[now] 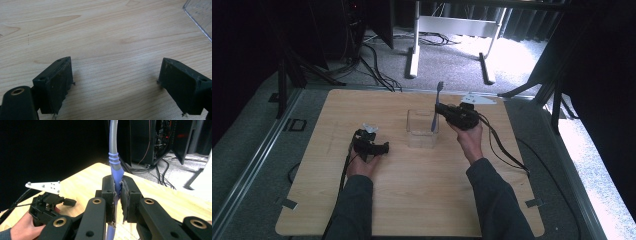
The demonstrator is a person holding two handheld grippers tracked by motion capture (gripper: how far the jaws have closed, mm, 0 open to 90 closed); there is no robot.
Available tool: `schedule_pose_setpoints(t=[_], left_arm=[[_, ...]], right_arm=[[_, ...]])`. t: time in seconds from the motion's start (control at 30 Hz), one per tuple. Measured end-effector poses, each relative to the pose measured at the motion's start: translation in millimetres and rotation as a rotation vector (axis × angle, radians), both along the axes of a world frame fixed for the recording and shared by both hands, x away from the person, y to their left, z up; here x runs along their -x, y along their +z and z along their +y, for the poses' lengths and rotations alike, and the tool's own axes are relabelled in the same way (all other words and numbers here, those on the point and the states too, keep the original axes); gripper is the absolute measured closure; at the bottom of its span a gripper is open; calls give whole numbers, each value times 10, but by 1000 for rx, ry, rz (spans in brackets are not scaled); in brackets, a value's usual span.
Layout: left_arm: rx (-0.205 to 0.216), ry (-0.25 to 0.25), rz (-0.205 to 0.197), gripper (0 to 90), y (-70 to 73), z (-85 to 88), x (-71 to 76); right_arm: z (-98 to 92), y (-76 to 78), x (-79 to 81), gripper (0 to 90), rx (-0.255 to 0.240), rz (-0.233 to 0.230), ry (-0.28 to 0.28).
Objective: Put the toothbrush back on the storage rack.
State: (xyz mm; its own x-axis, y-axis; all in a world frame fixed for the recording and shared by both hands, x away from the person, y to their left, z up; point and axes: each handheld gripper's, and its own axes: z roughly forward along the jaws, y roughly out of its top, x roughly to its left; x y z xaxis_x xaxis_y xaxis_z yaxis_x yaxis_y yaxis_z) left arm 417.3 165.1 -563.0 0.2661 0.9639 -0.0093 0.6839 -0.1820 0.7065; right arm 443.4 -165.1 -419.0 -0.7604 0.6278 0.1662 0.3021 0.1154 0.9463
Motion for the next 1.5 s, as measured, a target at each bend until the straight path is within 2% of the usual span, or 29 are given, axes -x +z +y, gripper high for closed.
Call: schedule_pose_setpoints(t=[0.33, 0.6, 0.7, 0.87, 1.03, 1.07, 1.13, 1.3, 1.5], left_arm=[[0, 0, -1, 124, -1, 0, 0], [1, 0, 0, 124, 0, 0, 0], [0, 0, 0, 123, 0, 0, 0], [0, 0, 0, 123, 0, 0, 0], [0, 0, 0, 123, 0, 0, 0], [0, 0, 0, 123, 0, 0, 0], [0, 0, 0, 124, 0, 0, 0], [0, -1, 0, 124, 0, 0, -1], [0, -1, 0, 125, 0, 0, -1]], right_arm=[[60, -80, -18, 818, 52, -28, -24], [109, -153, -31, 817, 101, -32, -29], [129, -183, -37, 818, 135, -36, -27], [154, -251, -50, 817, 192, -21, -28], [183, -340, -79, 809, 240, 21, -19], [192, -353, -77, 796, 253, 20, -16], [201, -370, -74, 685, 268, 27, -11], [181, -341, -42, 543, 257, 21, -7], [54, -276, 37, 471, 234, 15, -16]])
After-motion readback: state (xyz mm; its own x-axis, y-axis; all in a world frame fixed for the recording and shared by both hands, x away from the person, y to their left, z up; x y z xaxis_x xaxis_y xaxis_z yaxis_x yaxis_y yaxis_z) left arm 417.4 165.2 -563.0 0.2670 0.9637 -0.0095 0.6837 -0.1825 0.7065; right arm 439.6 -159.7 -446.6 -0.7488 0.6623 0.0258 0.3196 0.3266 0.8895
